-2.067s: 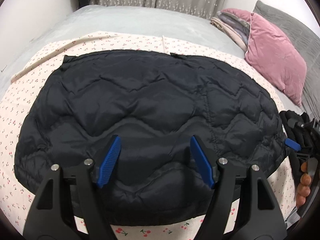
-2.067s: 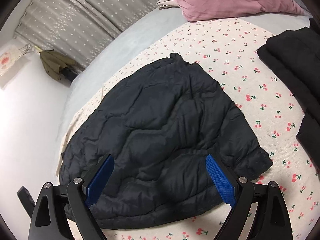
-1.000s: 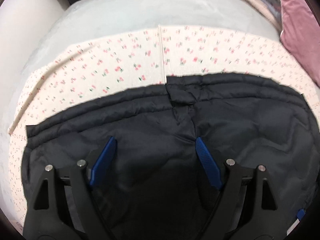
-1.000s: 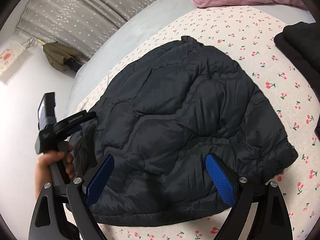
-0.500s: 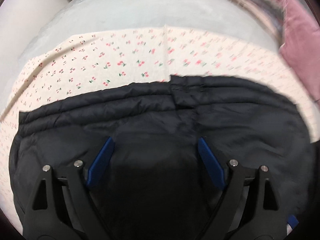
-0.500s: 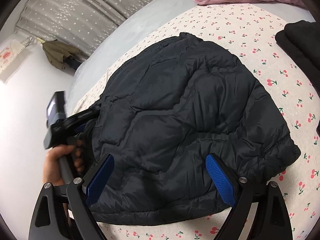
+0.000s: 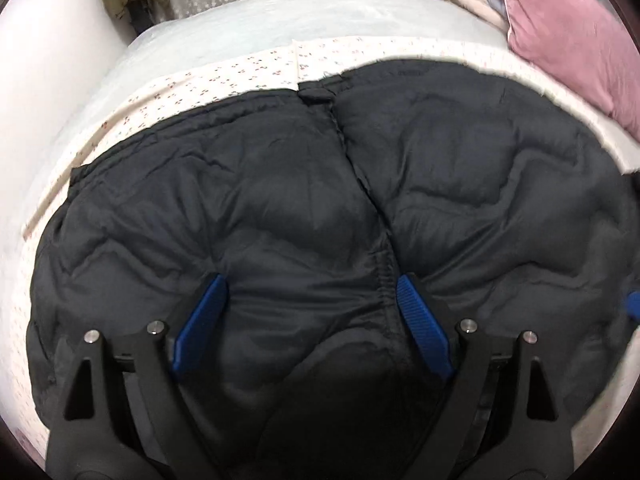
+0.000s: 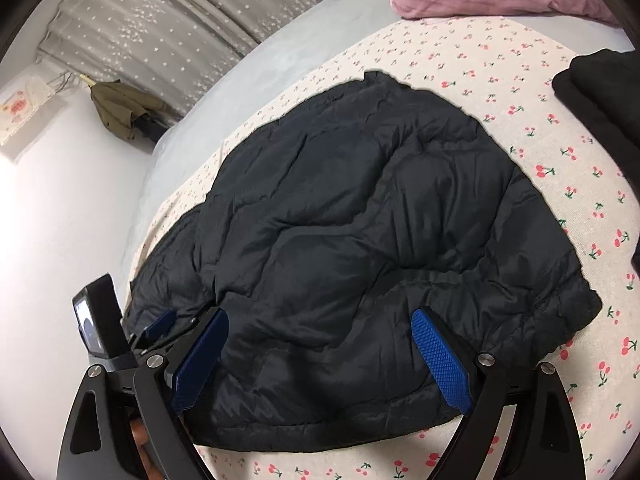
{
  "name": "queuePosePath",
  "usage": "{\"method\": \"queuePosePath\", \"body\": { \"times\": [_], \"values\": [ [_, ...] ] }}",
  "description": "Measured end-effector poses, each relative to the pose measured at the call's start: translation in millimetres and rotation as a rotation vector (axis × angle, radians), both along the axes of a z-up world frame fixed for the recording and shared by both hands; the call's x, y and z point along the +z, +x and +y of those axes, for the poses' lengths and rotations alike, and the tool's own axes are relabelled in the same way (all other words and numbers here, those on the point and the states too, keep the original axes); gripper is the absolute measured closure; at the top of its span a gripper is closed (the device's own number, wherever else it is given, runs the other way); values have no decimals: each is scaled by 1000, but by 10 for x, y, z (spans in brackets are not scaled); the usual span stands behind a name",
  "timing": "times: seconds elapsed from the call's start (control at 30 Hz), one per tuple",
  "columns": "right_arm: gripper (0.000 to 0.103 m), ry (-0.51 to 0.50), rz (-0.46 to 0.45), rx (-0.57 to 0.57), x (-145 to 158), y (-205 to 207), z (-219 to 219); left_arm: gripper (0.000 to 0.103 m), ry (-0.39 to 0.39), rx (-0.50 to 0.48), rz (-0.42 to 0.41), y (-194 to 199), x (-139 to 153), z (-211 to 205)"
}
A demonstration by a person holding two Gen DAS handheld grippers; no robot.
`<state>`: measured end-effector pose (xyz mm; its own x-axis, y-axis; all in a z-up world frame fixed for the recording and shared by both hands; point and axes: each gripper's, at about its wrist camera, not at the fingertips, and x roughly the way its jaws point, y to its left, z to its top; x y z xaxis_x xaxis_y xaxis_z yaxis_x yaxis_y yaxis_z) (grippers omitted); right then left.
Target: Fold large clothes
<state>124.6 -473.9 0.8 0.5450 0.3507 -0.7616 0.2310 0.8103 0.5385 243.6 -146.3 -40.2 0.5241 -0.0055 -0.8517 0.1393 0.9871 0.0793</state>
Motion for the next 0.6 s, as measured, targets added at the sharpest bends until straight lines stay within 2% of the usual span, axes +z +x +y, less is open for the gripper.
{"method": "queuePosePath", "body": {
  "times": [0.03,0.13,0.23,0.37,0.5,0.6],
  "values": [
    [9,2,2,-12,-6,0,-33,16,-24,0,-13,-60,90,42],
    [9,17,-2,-31,5,7,-88,15,-15,10,-44,-280,266,109],
    [9,19,-9,-29,21,1,-100,15,-8,6,-50,-503,300,133],
    [9,19,-7,-25,11,4,-88,15,12,-52,3,-699,96,9],
    [9,11,-4,-25,4,-12,-72,15,65,-43,23,-676,-148,-104],
    [9,20,-7,-26,5,-45,-107,15,71,-44,6,-679,-132,-144]
  ]
}}
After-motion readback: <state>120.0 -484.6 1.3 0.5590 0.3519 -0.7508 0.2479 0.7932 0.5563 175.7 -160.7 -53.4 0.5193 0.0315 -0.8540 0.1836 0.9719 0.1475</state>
